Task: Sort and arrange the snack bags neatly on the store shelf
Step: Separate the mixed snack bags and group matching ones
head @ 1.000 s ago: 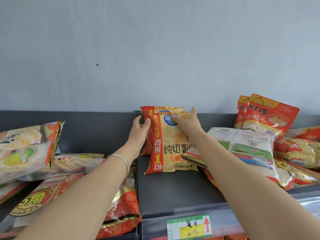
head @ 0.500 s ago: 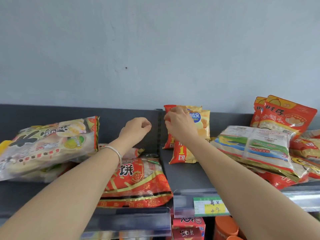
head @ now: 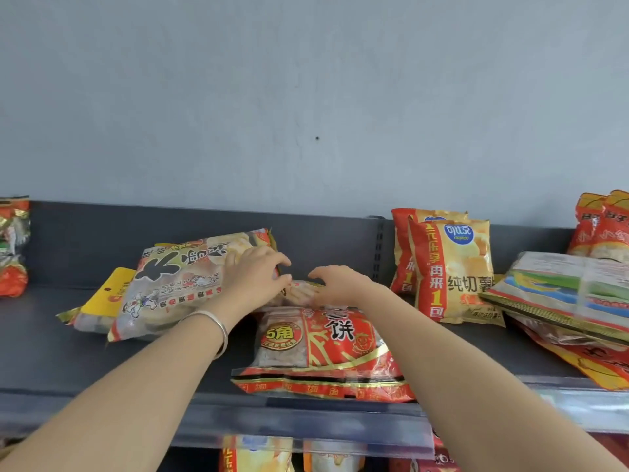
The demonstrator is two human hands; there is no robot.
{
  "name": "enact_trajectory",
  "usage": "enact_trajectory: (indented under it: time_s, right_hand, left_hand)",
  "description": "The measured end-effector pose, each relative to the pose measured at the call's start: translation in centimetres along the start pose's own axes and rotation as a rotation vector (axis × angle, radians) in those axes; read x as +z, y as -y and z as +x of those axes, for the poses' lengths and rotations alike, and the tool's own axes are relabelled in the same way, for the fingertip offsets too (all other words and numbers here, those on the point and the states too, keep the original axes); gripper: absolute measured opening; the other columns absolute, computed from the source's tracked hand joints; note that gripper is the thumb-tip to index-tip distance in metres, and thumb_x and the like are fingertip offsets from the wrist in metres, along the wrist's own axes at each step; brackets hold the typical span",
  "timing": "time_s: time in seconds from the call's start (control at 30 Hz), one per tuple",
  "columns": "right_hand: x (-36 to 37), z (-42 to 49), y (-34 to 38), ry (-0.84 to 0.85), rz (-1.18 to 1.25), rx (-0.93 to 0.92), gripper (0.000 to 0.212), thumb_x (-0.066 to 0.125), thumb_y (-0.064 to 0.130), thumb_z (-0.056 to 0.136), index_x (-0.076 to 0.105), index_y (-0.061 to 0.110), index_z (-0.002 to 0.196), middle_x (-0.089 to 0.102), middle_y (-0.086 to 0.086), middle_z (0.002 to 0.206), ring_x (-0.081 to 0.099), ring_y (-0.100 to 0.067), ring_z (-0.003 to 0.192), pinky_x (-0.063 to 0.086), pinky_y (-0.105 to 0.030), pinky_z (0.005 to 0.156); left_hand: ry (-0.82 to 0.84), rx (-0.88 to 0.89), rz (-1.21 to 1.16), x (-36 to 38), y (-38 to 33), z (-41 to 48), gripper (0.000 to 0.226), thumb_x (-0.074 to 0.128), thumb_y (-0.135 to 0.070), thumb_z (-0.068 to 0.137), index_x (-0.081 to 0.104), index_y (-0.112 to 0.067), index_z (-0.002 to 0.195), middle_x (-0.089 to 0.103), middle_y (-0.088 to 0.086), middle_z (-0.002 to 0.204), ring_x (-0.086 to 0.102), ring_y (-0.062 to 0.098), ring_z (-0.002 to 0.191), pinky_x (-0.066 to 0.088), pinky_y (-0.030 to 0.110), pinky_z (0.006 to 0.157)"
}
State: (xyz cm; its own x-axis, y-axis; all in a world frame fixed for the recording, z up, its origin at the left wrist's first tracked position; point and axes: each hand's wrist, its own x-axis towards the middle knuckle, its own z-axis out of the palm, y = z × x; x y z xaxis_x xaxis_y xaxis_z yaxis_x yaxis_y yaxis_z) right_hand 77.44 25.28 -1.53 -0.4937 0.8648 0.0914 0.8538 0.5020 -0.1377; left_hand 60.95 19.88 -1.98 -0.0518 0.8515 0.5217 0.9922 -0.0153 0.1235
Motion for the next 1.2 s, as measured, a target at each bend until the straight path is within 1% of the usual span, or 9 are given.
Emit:
enact_trajectory:
  time_s: [0.17, 0.33, 0.57, 0.73, 0.83, 0.97, 1.07, 1.13, 1.2]
  right_hand:
    - [1.6, 1.6, 2.6, 0.022, -0.075, 0.026, 0.065, 0.053, 0.044, 0.087, 0.027, 0.036, 0.147, 0.048, 0.003, 0.142, 0.048, -0.026, 0.126, 0.044, -0.047, 0.098]
    - [2.1, 2.0, 3.1, -0.002, -0.112, -0.019, 0.061, 0.054, 0.042, 0.088, 0.032, 0.032, 0.145, 0.051, -0.003, 0.134, 0.054, -0.028, 0.116, 0.050, -0.043, 0.089]
    - [1.9, 1.4, 3.3, -0.218, -0.334, -0.045, 0.035, 0.053, 0.023, 0.090, 0.042, 0.019, 0.123, 0.056, -0.006, 0.112, 0.060, -0.033, 0.098, 0.039, -0.037, 0.068]
    - [-0.5, 0.0, 0.5, -0.400, -0.453, 0.090, 0.045, 0.059, 0.012, 0.087, 0.042, 0.023, 0.128, 0.058, -0.007, 0.112, 0.060, -0.034, 0.102, 0.042, -0.045, 0.084]
    - [-1.3, 0.1, -0.4, -0.256, -0.453, 0.104, 0.043, 0.059, 0.014, 0.088, 0.046, 0.022, 0.129, 0.060, -0.008, 0.116, 0.059, -0.032, 0.104, 0.047, -0.044, 0.086]
    - [-1.0, 0.5, -0.4, 0.164, -0.193, 0.043, 0.045, 0.053, 0.010, 0.086, 0.054, 0.010, 0.132, 0.060, -0.011, 0.127, 0.058, -0.029, 0.110, 0.050, -0.043, 0.096]
    - [-2.2, 0.4, 0.1, -0.058, 0.117, 0.062, 0.034, 0.047, 0.012, 0.094, 0.062, -0.002, 0.120, 0.063, -0.017, 0.123, 0.060, -0.033, 0.112, 0.049, -0.042, 0.098]
    - [-3.0, 0.2, 0.5, -0.189, 0.586, 0.151, 0.043, 0.044, 0.029, 0.100, 0.058, -0.004, 0.123, 0.064, -0.021, 0.117, 0.063, -0.036, 0.106, 0.052, -0.043, 0.092]
    - [-3.9, -0.2, 1.0, -0.107, 1.103, 0.236, 0.056, 0.039, 0.050, 0.099, 0.053, 0.002, 0.124, 0.064, -0.018, 0.110, 0.065, -0.036, 0.097, 0.055, -0.045, 0.084]
  left_hand:
    - [0.107, 0.054, -0.036, 0.1, 2.2, -1.4, 0.058, 0.044, -0.066, 0.084, 0.039, -0.040, 0.136, 0.036, -0.010, 0.147, 0.030, 0.015, 0.137, 0.018, 0.046, 0.111]
    - [0.123, 0.100, 0.111, 0.1, 3.6, -2.2, 0.075, 0.052, -0.061, 0.083, 0.020, -0.037, 0.146, 0.023, -0.009, 0.153, 0.017, 0.016, 0.142, 0.014, 0.043, 0.113]
    - [-0.029, 0.061, 0.195, 0.3, 2.9, -2.1, 0.061, 0.047, -0.018, 0.092, 0.022, -0.030, 0.146, 0.033, -0.004, 0.151, 0.029, 0.019, 0.139, 0.028, 0.040, 0.110]
    - [-0.120, 0.037, 0.150, -0.6, 3.0, -1.5, 0.054, 0.046, -0.016, 0.095, 0.028, -0.026, 0.146, 0.035, -0.004, 0.151, 0.032, 0.018, 0.139, 0.034, 0.040, 0.110]
    - [-0.167, 0.048, 0.135, -1.2, 2.3, -1.3, 0.054, 0.047, -0.016, 0.096, 0.029, -0.025, 0.145, 0.035, -0.004, 0.151, 0.033, 0.017, 0.139, 0.033, 0.036, 0.109]
    - [-0.229, 0.092, 0.125, -1.6, 1.1, -1.4, 0.056, 0.048, -0.010, 0.094, 0.031, -0.024, 0.145, 0.036, -0.006, 0.150, 0.033, 0.015, 0.138, 0.033, 0.031, 0.108]
    - [-0.282, 0.152, 0.077, -2.0, 0.2, -1.2, 0.056, 0.048, -0.005, 0.092, 0.035, -0.021, 0.144, 0.039, -0.004, 0.149, 0.035, 0.015, 0.137, 0.034, 0.030, 0.107]
    - [-0.343, 0.207, 0.032, -2.2, -0.7, -0.9, 0.054, 0.052, 0.000, 0.089, 0.043, -0.019, 0.140, 0.046, -0.001, 0.144, 0.041, 0.017, 0.135, 0.037, 0.032, 0.105]
    - [-0.375, 0.283, -0.026, -2.4, -1.9, -0.7, 0.052, 0.055, 0.002, 0.087, 0.049, -0.017, 0.136, 0.051, 0.001, 0.140, 0.044, 0.019, 0.132, 0.039, 0.035, 0.105]
